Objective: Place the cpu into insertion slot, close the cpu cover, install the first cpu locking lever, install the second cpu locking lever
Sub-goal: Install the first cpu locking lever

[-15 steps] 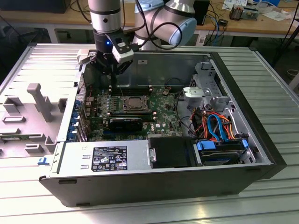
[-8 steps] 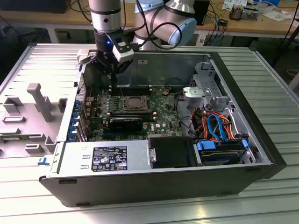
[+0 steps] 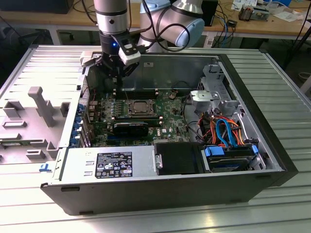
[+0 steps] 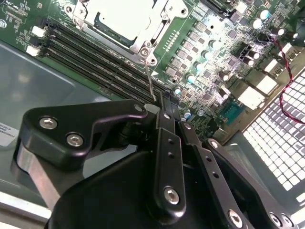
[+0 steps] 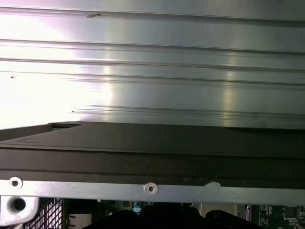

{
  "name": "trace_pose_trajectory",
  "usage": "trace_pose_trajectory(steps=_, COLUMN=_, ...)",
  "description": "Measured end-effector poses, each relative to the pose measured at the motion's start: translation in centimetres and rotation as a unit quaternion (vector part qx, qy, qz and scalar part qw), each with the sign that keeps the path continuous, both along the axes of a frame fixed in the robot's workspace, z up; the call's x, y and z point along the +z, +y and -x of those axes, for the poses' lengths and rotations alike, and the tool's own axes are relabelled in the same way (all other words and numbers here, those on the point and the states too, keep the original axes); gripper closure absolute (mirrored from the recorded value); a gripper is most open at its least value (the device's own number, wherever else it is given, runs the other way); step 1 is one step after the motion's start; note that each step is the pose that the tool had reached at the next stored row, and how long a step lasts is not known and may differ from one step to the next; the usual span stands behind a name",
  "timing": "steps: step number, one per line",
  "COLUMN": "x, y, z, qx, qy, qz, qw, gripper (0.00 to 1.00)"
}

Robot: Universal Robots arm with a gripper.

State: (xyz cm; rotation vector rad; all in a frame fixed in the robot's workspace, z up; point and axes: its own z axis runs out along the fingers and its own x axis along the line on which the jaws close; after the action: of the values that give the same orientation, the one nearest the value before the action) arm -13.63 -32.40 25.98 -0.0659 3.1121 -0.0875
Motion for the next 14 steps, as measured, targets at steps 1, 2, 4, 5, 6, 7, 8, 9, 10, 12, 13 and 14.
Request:
trace_pose_trajectory(steps=1, x=0.0, y=0.0, z=-0.02, qx=0.0, qy=-0.0001, qz=0.0, qw=1.0, gripper=0.89)
trace_pose_trajectory(steps=2, x=0.0, y=0.0, z=-0.04, qx=0.0, qy=0.0, qz=0.0, qw=1.0, gripper=0.89)
trace_pose_trajectory(steps=4, x=-0.01, y=0.0, z=-0.11, qx=0.0, qy=0.0, qz=0.0, qw=1.0, gripper=0.89)
trace_pose_trajectory(steps=5, x=-0.01, y=0.0, z=-0.13, qx=0.0, qy=0.0, qz=0.0, qw=1.0, gripper=0.89)
trace_pose_trajectory(steps=6, x=-0.01, y=0.0, z=-0.14, qx=0.0, qy=-0.0001, qz=-0.0001, qw=1.0, gripper=0.89)
trace_pose_trajectory(steps=7, x=-0.01, y=0.0, z=-0.14, qx=0.0, qy=0.0, qz=-0.0001, qw=1.0, gripper=0.89)
trace_pose_trajectory(steps=8, x=-0.01, y=0.0, z=-0.16, qx=0.0, qy=-0.0001, qz=-0.0001, qw=1.0, gripper=0.89)
trace_pose_trajectory(steps=9, x=-0.01, y=0.0, z=-0.18, qx=0.0, qy=-0.0001, qz=-0.0001, qw=1.0, gripper=0.89)
trace_pose_trajectory(steps=10, x=-0.01, y=0.0, z=-0.21, qx=0.0, qy=0.0, qz=0.0, qw=1.0, gripper=0.89)
trace_pose_trajectory(steps=12, x=-0.02, y=0.0, z=-0.23, qx=0.0, qy=0.0, qz=0.0, qw=1.0, gripper=0.89)
trace_pose_trajectory(steps=13, x=-0.02, y=0.0, z=-0.25, qx=0.0, qy=0.0, qz=0.0, qw=1.0, gripper=0.89)
trace_pose_trajectory(steps=14, x=-0.02, y=0.0, z=-0.27, qx=0.0, qy=0.0, qz=-0.0001, qw=1.0, gripper=0.89)
